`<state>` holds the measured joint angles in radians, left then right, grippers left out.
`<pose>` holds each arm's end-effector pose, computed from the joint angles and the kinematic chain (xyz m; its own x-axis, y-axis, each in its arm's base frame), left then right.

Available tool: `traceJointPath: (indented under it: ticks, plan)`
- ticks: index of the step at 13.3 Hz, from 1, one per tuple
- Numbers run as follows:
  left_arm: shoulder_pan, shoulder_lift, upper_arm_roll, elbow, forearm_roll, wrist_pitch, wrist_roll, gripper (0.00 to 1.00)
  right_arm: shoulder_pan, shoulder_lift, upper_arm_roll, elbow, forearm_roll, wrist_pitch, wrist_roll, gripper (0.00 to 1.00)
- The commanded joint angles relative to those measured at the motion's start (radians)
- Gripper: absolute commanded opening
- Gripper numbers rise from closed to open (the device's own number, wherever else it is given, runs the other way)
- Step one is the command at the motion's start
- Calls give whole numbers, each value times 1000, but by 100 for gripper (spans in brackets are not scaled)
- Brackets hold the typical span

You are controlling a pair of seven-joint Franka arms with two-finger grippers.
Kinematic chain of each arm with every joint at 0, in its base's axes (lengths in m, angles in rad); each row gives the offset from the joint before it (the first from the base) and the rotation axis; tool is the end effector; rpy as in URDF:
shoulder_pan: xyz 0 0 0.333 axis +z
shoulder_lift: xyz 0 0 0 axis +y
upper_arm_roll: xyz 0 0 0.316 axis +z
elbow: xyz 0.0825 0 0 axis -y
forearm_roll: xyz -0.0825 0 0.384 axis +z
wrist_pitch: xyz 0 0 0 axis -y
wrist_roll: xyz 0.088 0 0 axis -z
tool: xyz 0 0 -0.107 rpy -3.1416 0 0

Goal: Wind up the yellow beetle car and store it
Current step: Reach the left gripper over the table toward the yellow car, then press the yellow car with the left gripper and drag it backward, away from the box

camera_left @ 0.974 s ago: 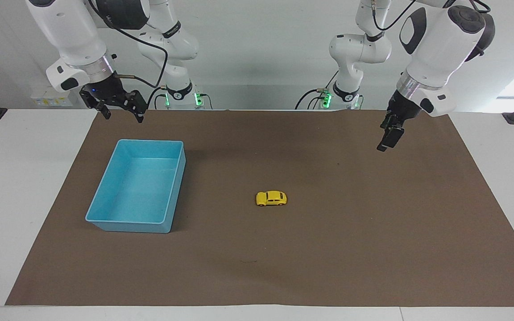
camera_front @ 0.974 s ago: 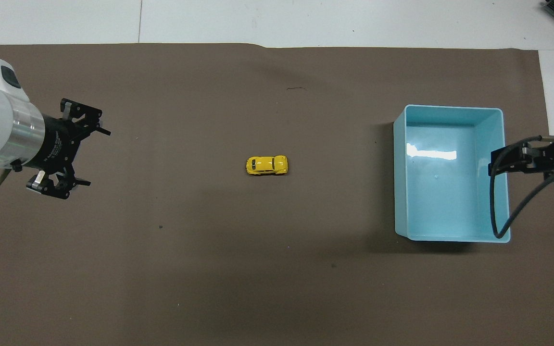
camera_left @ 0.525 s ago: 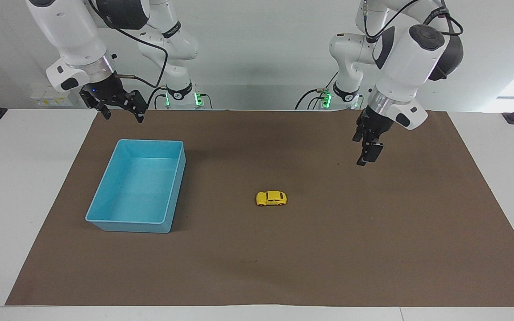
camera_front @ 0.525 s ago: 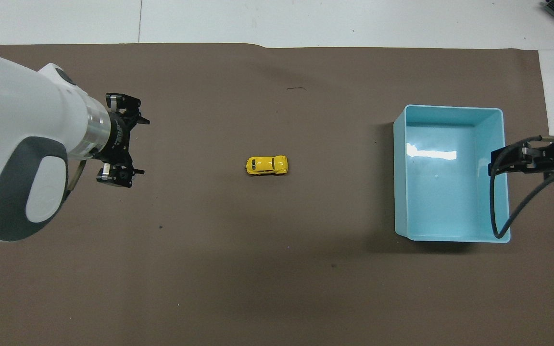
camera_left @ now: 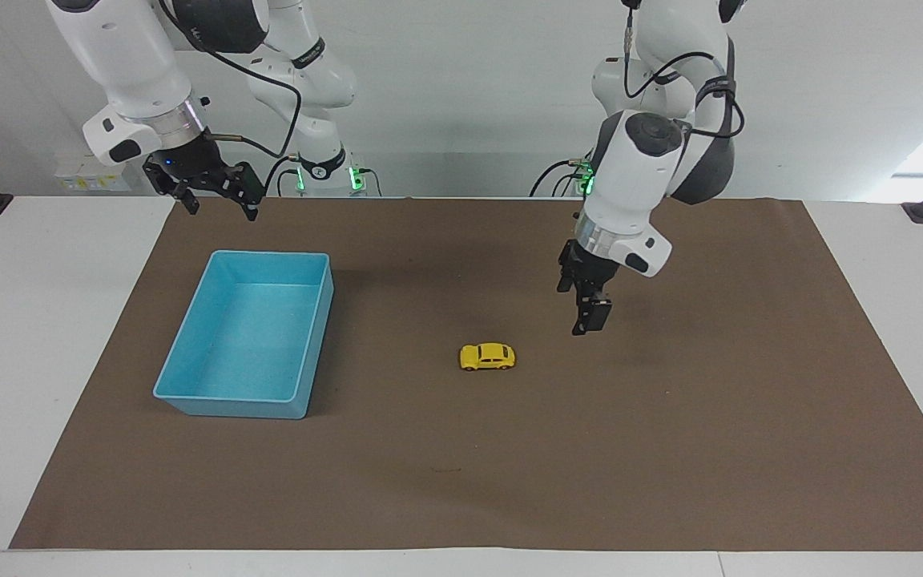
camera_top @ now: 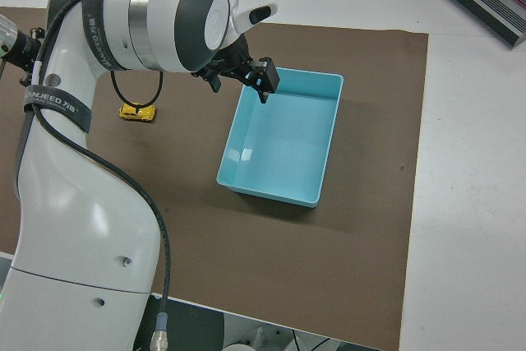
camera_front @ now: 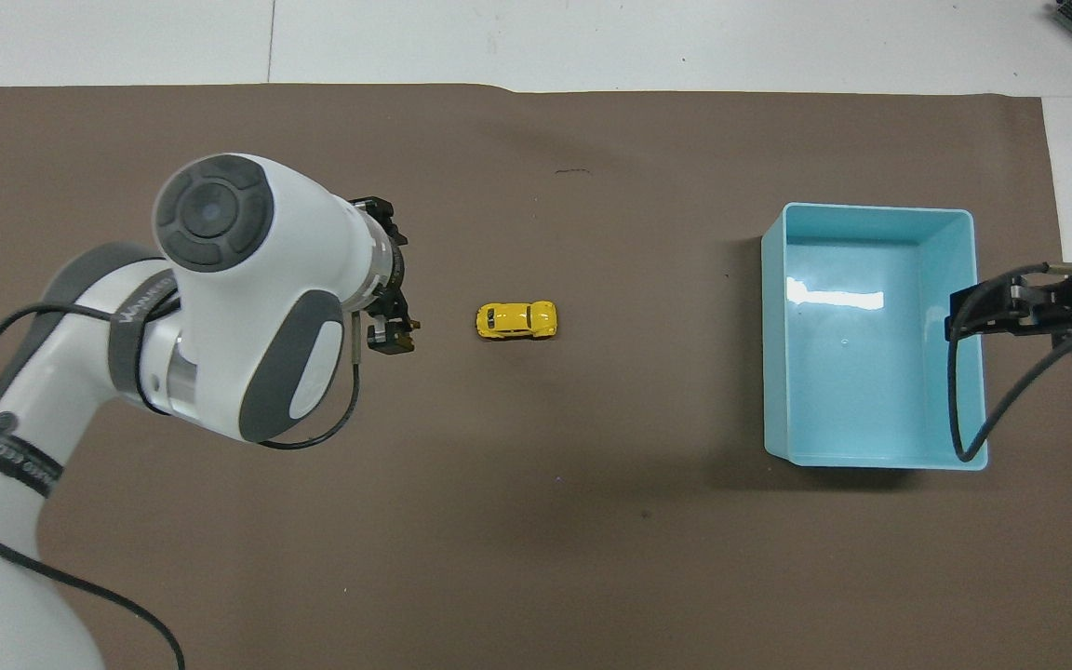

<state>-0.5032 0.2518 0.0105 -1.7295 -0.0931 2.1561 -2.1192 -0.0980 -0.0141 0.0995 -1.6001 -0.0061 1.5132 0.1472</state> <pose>0.5698 -0.3108 0.4510 -0.0900 0.9830 -0.1601 0.9888 0.1074 0.1036 0.5432 0.0005 0.6136 0.9868 -0.1456 -0.0709 -0.1447 -0.9893 0.0181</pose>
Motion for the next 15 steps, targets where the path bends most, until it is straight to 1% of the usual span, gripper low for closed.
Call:
traceJointPath:
  ticks: [1,2,3,5,7,8,9,10,11,12,13,15]
  plan:
    - [-38,32,16,4,-10,30,-68,100,-14,6,6,11,18,-7,-26,100]
    - [-54,59,16,7,-10,40,-96,100,-14,6,6,11,18,-7,-26,100]
    - [-70,84,16,7,-10,79,-125,100,-14,6,6,11,18,-7,-28,100]
    - [-107,136,17,34,-8,132,-151,100,-14,6,6,11,18,-7,-26,100]
    - [-123,196,17,51,2,133,-153,100,-14,6,6,11,18,-7,-28,100]
    - [-141,239,19,70,4,136,-151,100,-14,6,6,11,18,-7,-28,100]
    - [-146,265,19,103,7,134,-151,100,-14,6,6,11,18,-7,-26,100]
    - [-146,267,17,113,10,120,-145,100,-14,6,6,11,18,-7,-26,100]
    - [-146,273,17,110,10,137,-139,100,-14,6,6,11,18,-7,-26,100]
    - [-147,294,17,114,9,140,-139,100,-14,6,6,11,18,-7,-26,100]
    - [-147,294,17,116,9,127,-139,100,-14,6,6,11,18,-7,-28,100]
    - [-147,296,17,113,7,151,-137,100,-14,6,6,11,18,-7,-26,100]
